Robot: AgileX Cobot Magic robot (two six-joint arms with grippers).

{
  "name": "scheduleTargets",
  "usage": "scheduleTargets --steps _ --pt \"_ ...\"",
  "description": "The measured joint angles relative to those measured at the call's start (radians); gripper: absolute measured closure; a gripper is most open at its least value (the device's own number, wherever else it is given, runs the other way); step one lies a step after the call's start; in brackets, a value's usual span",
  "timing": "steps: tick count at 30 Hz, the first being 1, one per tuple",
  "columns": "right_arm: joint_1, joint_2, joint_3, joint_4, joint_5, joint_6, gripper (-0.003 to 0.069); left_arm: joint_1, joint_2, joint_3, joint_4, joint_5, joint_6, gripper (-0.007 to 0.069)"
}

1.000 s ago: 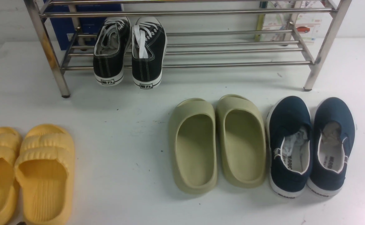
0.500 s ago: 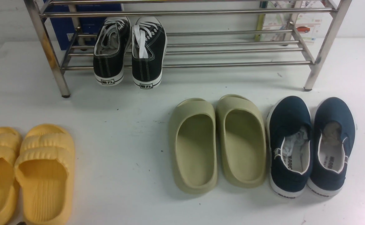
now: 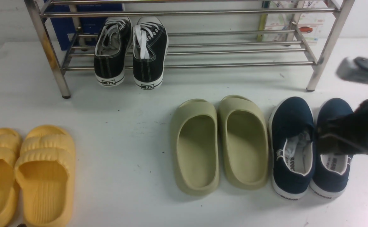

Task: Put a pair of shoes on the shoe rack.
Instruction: Use the right arm to grab the shoe closest to it

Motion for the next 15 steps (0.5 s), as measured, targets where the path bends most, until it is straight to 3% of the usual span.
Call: scheduleTargets --steps 4,7,15 --pt "0.112 0.136 -0.066 -0.19 -0.008 0.313 0.0278 0.0 0.0 0.0 0.0 0.0 0.0 0.0386" --pt "0.142 0.225 -0.111 -0.26 -0.042 0.455 0.0243 0.0 0.0 0.0 0.0 0.0 0.0 0.0386" --pt "0.143 0.39 -0.142 -0.286 -0.132 0.517 0.0247 0.0 0.0 0.0 0.0 0.0 0.0 0.0386"
